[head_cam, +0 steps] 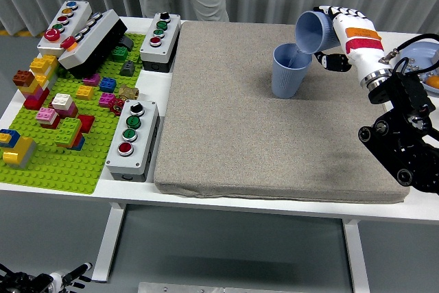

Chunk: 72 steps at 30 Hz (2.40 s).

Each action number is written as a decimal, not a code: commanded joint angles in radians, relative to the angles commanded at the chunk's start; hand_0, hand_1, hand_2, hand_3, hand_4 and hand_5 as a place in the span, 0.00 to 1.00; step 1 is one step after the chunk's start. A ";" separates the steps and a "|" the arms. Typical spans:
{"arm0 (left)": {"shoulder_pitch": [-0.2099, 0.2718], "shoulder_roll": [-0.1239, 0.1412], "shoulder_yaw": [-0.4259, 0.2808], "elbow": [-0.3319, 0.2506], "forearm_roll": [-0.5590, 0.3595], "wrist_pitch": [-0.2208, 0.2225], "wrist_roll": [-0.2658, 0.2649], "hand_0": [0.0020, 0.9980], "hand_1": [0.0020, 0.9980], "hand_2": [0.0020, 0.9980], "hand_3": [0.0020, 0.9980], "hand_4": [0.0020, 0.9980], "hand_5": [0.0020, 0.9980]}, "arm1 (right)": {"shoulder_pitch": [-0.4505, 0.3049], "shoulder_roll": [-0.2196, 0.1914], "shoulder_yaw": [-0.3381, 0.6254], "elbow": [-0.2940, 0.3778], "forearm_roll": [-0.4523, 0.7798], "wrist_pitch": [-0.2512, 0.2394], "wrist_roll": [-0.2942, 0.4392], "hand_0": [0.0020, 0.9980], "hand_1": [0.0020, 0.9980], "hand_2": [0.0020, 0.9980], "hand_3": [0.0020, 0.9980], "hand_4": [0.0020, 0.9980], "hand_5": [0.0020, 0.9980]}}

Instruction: Pick cup pour cup place

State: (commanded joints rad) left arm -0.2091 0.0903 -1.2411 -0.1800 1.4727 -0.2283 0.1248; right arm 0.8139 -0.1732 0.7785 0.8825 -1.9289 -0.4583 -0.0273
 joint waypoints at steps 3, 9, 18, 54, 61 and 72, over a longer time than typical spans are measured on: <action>0.000 0.000 0.000 0.000 0.000 0.000 0.000 0.85 0.86 0.89 0.79 0.60 1.00 | 0.003 -0.004 -0.004 0.008 -0.021 -0.004 -0.004 0.68 0.53 0.46 0.48 0.48 0.00; -0.003 0.000 -0.002 0.000 0.002 -0.001 0.000 0.85 0.86 0.89 0.79 0.60 1.00 | 0.012 -0.014 -0.015 0.019 -0.042 -0.004 -0.008 0.69 0.53 0.46 0.48 0.47 0.00; -0.005 0.002 -0.005 0.000 0.003 -0.001 0.000 0.85 0.86 0.89 0.79 0.60 1.00 | 0.034 -0.036 -0.053 0.025 -0.049 0.000 -0.019 0.70 0.53 0.46 0.48 0.48 0.00; -0.004 0.004 -0.007 0.000 0.007 -0.001 0.000 0.85 0.86 0.89 0.79 0.60 1.00 | 0.069 -0.066 -0.112 -0.011 -0.034 -0.015 -0.018 0.70 0.53 0.46 0.48 0.48 0.00; -0.005 0.004 -0.007 0.000 0.005 0.000 0.000 0.85 0.86 0.89 0.79 0.60 1.00 | 0.068 -0.063 -0.114 -0.009 -0.036 -0.017 -0.031 0.70 0.53 0.46 0.48 0.49 0.00; -0.006 0.002 -0.009 0.000 0.008 -0.001 0.001 0.85 0.86 0.89 0.79 0.60 1.00 | 0.047 -0.047 -0.024 -0.022 0.215 0.013 0.021 0.70 0.53 0.47 0.48 0.49 0.00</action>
State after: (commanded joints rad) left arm -0.2148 0.0922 -1.2505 -0.1800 1.4804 -0.2292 0.1261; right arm 0.8605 -0.2200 0.7542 0.8609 -1.7143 -0.4454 -0.0066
